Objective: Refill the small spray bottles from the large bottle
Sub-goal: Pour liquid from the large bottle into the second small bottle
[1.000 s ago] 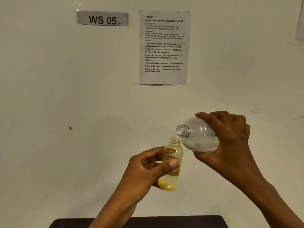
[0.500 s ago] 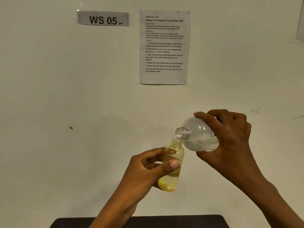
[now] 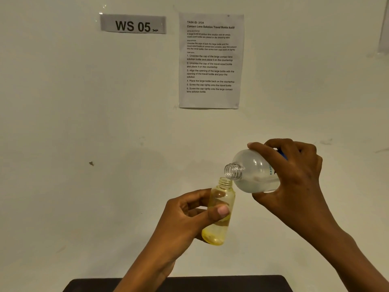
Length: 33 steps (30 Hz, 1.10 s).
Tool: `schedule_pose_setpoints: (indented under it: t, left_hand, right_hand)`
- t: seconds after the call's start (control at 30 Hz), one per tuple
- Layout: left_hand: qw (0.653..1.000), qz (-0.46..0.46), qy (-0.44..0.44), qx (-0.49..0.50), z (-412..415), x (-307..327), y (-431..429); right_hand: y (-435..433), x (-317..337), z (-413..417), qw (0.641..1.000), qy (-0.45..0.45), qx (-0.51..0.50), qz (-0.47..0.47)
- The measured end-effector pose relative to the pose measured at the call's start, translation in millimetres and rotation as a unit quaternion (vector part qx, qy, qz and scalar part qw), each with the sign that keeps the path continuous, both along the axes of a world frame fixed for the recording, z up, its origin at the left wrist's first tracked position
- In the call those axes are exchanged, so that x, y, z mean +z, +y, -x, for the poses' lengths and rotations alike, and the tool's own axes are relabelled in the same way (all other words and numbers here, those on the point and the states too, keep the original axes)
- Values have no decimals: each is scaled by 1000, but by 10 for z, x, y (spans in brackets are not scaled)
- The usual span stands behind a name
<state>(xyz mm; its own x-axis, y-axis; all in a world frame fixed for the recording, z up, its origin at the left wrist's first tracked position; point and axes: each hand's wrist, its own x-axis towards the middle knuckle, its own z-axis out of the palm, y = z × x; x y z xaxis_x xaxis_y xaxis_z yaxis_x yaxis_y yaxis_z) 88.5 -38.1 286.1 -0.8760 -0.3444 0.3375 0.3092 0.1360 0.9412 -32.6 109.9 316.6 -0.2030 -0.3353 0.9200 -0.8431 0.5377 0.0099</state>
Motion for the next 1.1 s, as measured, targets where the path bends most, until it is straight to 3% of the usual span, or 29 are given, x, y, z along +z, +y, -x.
schedule_pose_setpoints:
  t: [1.1]
  left_hand:
    - [1000, -8, 2, -1, -19, 14, 39]
  right_hand:
    - [32, 42, -19, 1000, 22, -5, 1]
